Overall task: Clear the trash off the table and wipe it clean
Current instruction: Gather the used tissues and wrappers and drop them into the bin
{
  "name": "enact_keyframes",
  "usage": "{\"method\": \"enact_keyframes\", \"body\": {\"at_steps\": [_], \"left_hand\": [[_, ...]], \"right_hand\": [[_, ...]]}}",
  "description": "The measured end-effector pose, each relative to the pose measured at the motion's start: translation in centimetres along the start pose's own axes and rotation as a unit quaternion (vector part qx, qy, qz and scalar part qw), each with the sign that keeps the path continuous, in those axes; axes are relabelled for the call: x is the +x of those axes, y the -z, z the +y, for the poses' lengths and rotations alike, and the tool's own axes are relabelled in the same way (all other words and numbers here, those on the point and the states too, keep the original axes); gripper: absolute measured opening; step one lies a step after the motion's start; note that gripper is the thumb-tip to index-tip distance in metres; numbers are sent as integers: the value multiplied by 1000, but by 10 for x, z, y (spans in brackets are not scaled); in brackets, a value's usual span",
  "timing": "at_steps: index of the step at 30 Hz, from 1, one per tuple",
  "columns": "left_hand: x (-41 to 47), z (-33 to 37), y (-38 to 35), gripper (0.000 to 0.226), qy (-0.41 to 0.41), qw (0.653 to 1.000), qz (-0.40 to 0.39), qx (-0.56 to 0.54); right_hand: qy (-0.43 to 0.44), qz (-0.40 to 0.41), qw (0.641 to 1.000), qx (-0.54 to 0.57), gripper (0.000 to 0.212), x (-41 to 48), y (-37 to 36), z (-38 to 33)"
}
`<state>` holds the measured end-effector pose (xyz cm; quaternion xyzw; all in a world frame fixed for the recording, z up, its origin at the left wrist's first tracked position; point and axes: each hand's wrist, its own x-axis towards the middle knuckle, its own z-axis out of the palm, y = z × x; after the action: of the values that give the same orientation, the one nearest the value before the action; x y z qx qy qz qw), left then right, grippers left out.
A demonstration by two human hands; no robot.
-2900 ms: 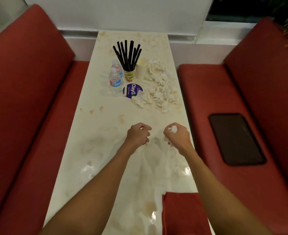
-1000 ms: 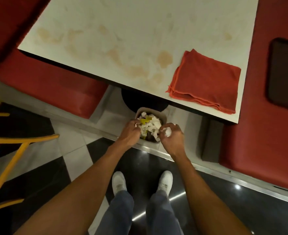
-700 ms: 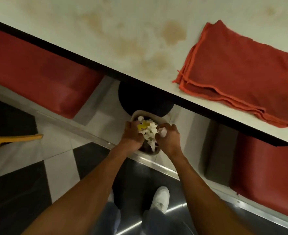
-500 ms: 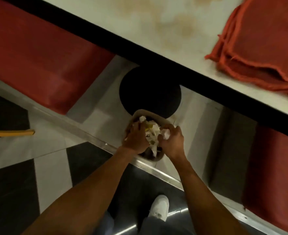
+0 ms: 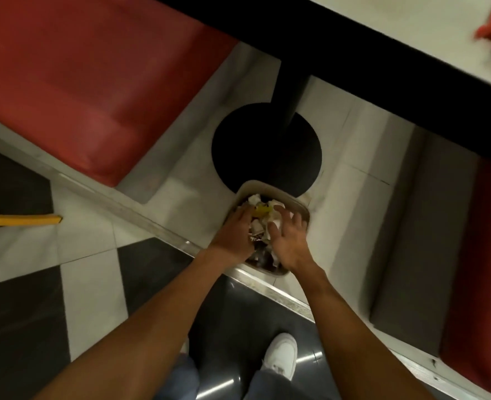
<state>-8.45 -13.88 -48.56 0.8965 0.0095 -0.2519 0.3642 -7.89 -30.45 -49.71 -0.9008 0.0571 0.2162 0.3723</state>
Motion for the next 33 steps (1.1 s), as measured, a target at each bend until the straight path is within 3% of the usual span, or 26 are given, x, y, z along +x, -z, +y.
{"method": "enact_keyframes", "body": {"at_steps": [4, 8, 15, 22, 33], "left_hand": [[-13, 2, 21, 52, 36, 997, 22, -63], [-27, 3, 34, 48, 75, 994, 12, -79], [-69, 40, 63, 50, 68, 995, 5, -75], [-139, 110, 123, 36, 24, 997, 5, -68], [-235, 222, 229, 23, -45, 998, -13, -42]], "right_hand": [[-45, -87, 994, -57, 68, 8, -24, 5], [-65, -160, 979, -108, 71, 5, -29, 4], [-72, -104, 990, -56, 78, -49, 23, -41], [-77, -69, 994, -17, 83, -136, 93, -111], [-43, 0, 998, 50, 45, -282, 214, -245]]}}
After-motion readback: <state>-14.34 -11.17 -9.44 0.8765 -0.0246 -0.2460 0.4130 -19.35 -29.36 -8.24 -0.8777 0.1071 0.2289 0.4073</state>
